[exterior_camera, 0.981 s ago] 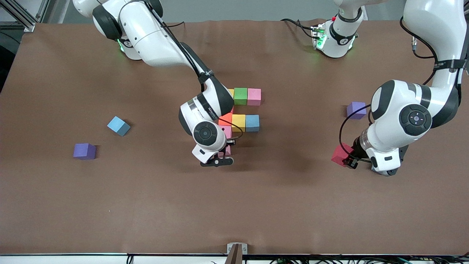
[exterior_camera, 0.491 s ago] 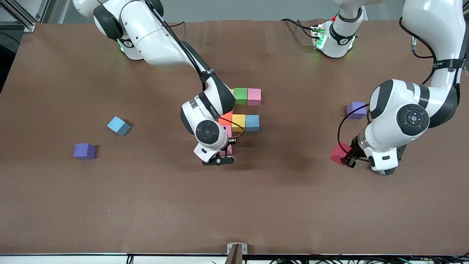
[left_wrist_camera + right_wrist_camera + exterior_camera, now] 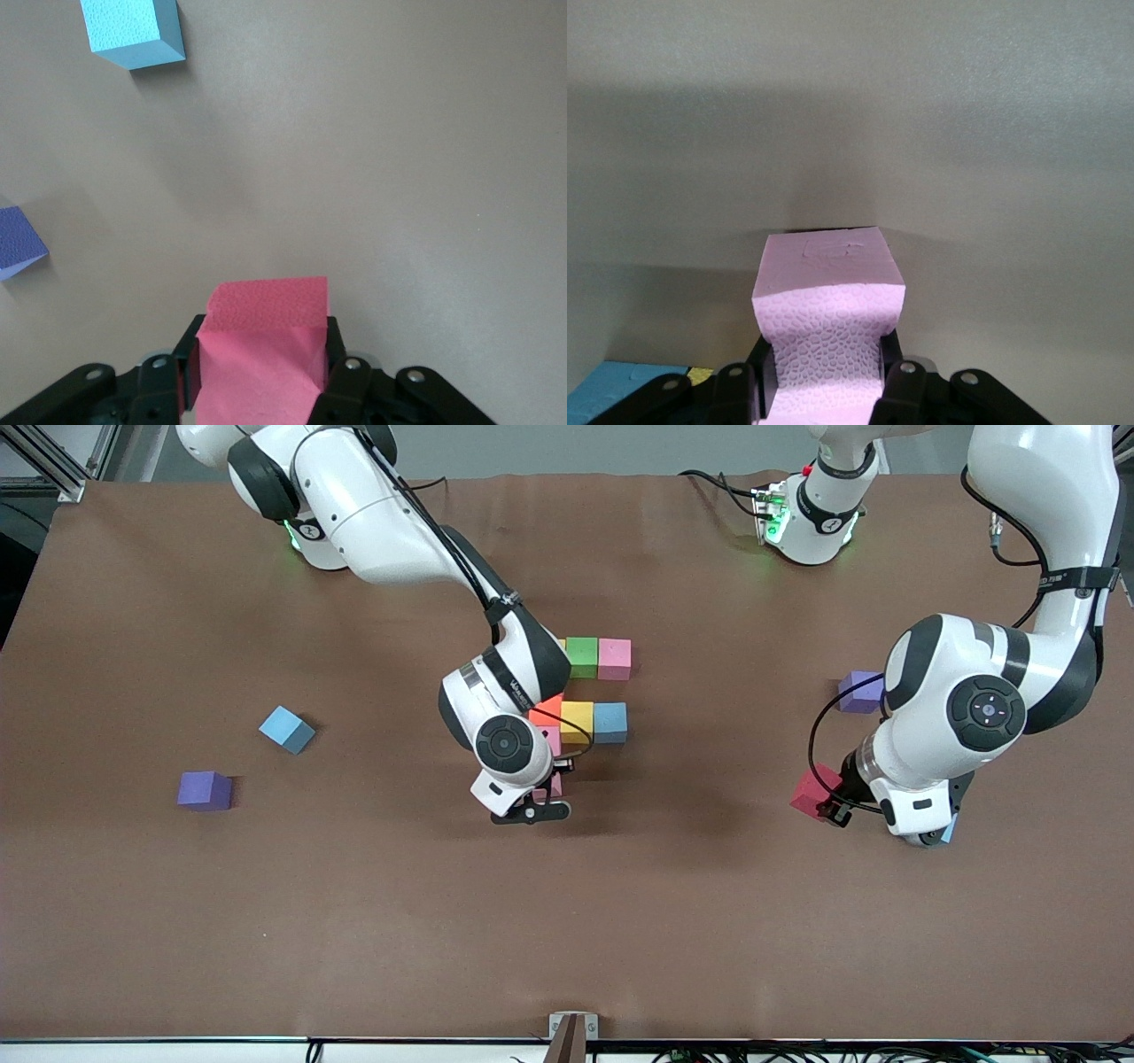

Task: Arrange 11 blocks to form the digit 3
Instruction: 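Release the pink cube with the right gripper while the left gripper carries red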

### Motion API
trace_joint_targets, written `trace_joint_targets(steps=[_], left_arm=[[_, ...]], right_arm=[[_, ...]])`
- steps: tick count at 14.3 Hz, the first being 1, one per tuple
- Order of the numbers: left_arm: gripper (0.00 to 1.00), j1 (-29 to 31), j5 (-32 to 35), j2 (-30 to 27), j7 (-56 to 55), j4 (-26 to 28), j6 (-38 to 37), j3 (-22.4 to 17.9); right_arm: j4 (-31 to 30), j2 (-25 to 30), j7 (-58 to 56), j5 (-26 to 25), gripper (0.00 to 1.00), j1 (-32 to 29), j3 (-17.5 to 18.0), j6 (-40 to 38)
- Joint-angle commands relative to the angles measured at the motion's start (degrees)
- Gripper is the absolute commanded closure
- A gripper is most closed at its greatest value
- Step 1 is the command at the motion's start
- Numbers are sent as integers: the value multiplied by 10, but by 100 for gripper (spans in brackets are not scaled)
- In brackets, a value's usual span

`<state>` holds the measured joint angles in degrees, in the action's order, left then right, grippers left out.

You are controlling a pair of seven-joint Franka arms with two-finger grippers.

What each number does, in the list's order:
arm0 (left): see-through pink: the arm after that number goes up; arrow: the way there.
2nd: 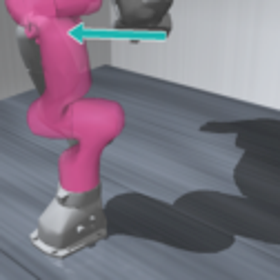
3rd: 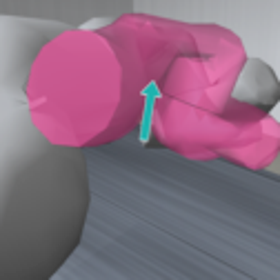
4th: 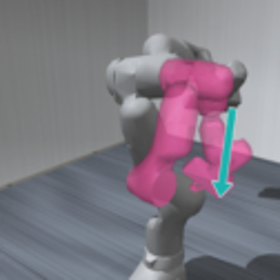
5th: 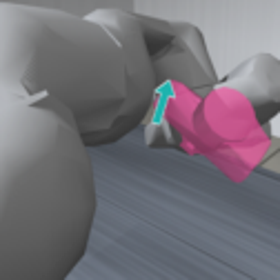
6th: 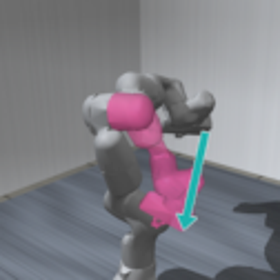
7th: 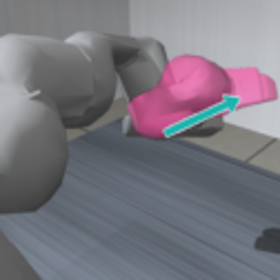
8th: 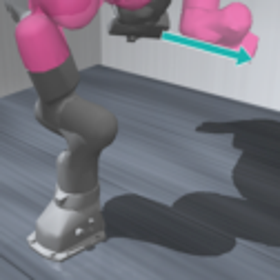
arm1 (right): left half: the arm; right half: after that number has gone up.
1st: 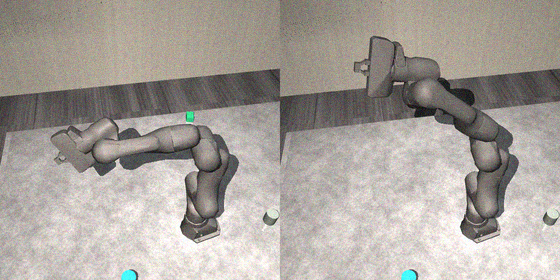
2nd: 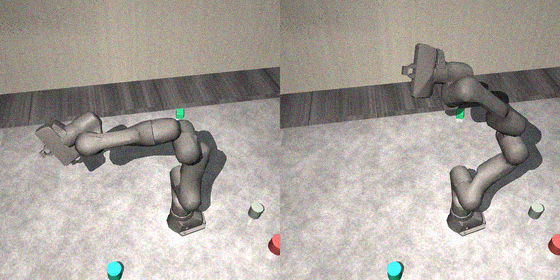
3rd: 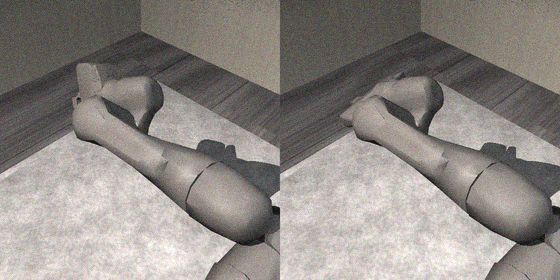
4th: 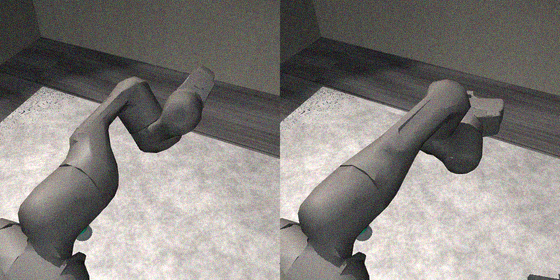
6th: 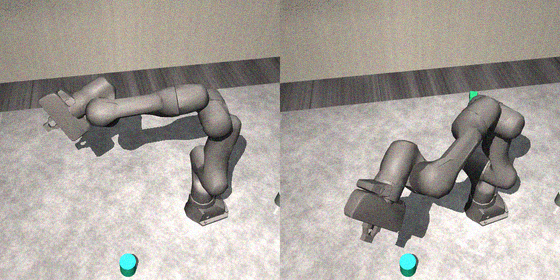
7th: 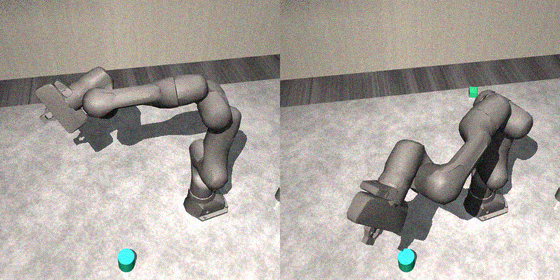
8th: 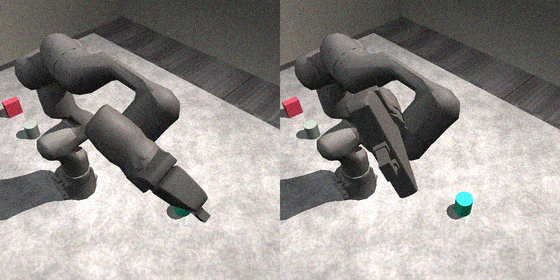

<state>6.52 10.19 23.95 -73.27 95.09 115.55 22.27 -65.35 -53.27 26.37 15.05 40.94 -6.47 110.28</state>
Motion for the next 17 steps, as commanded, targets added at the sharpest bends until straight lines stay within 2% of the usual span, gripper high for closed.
trace_joint_targets(steps=[1,6,10,13,15,17], left_arm=[[97,-5,-6,-2,-16,-7,-11,10],[97,-8,-7,0,-19,-6,-12,11],[98,-17,-8,15,-25,-4,-8,18],[98,-57,-5,39,-99,-12,19,21],[98,-89,-4,72,-154,-36,56,21],[98,-121,0,87,-212,-35,97,20]], right_arm=[[14,-10,3,13,1,5,-6,-2],[14,-3,3,13,0,-2,-6,-2],[14,33,3,16,0,-17,-9,-30],[14,77,4,16,0,-73,-16,-83],[11,108,5,14,0,-125,-28,-115],[6,131,8,6,0,-176,-36,-134]])
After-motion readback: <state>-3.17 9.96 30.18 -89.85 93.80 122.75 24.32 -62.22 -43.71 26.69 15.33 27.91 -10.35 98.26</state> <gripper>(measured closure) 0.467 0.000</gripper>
